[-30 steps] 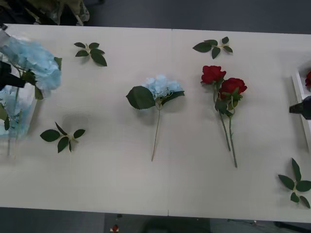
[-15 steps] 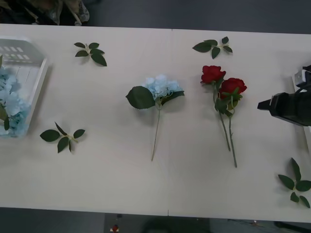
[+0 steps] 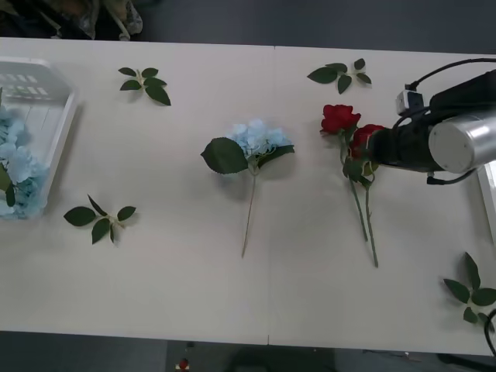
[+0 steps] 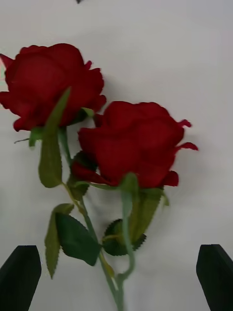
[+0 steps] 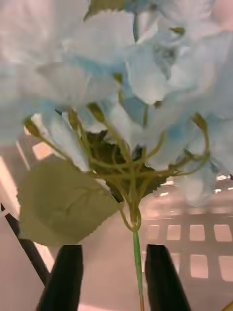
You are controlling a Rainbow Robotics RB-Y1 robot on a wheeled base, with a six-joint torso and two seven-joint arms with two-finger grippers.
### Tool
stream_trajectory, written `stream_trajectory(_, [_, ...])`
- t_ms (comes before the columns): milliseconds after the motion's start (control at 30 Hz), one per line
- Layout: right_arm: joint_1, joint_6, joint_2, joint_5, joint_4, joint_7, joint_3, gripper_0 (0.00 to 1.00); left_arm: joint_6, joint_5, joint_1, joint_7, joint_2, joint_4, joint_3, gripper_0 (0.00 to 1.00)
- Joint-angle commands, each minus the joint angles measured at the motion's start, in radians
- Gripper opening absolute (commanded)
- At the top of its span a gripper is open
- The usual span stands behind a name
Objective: Put the red flowers into the right box and the blue flowers into the left box
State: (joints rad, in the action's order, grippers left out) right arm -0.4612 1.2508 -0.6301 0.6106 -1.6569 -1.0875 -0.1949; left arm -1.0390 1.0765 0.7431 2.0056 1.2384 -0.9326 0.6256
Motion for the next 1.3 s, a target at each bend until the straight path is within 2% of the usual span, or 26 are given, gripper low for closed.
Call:
stream_trajectory(33, [-0.057, -0.002, 0.029, -0.057, 0.031, 0.06, -0.048, 0.94, 0.005, -0.056, 0.024, 0.048, -0.016, 0.02, 0.022, 0.71])
stream_trajectory(100, [-0.068, -0.001, 0.038, -0.071, 0.048, 0.063, -0.066, 0.94, 0.011, -0.049, 0.024, 0.05, -0.016, 0.014, 0.031, 0.79])
stream_trajectory(167, [-0.077, -0.002, 0.047, -0.081, 0.065, 0.061, -0.089, 0.94, 0.011, 0.002, 0.024, 0.061, -0.001, -0.011, 0.031, 0.93])
stream_trajectory(233, [-0.08, -0.002, 0.053, -0.086, 0.074, 0.061, -0.098, 0.94, 0.013, 0.074, 0.024, 0.09, 0.016, -0.046, 0.028, 1.0])
stream_trajectory(567, [-0.108, -0.001, 0.058, -0.114, 0.109, 0.064, -0.167, 0.94, -0.076, 0.502, 0.084, 0.151, 0.036, -0.153, -0.066, 1.0])
stream_trajectory(767, [-0.109, -0.004, 0.064, -0.123, 0.131, 0.061, -0.173, 0.94, -0.044, 0.718, 0.124, 0.148, -0.036, -0.15, -0.066, 1.0])
stream_trajectory(1067, [-0.134, -0.027, 0.07, -0.134, 0.195, 0.058, -0.192, 0.94, 0.043, 0.757, 0.142, 0.151, -0.186, -0.15, -0.066, 1.0])
stream_trajectory(1133, [-0.14, -0.03, 0.072, -0.132, 0.21, 0.054, -0.192, 0.88, 0.047, 0.732, 0.151, 0.15, -0.221, -0.15, -0.066, 1.0])
stream_trajectory(1167, [-0.148, -0.03, 0.072, -0.132, 0.216, 0.052, -0.192, 0.75, 0.047, 0.711, 0.159, 0.148, -0.252, -0.15, -0.066, 1.0])
stream_trajectory(1200, [-0.149, -0.03, 0.072, -0.132, 0.218, 0.051, -0.192, 0.66, 0.047, 0.695, 0.162, 0.147, -0.269, -0.15, -0.066, 1.0])
stream_trajectory(1233, [-0.149, -0.03, 0.072, -0.132, 0.218, 0.052, -0.192, 0.62, 0.047, 0.688, 0.165, 0.147, -0.28, -0.15, -0.066, 1.0])
stream_trajectory(1267, [-0.149, -0.03, 0.072, -0.134, 0.218, 0.051, -0.192, 0.53, 0.047, 0.675, 0.167, 0.143, -0.31, -0.15, -0.066, 1.0])
stream_trajectory(1300, [-0.149, -0.031, 0.072, -0.134, 0.218, 0.051, -0.192, 0.5, 0.047, 0.668, 0.167, 0.142, -0.326, -0.149, -0.066, 1.0])
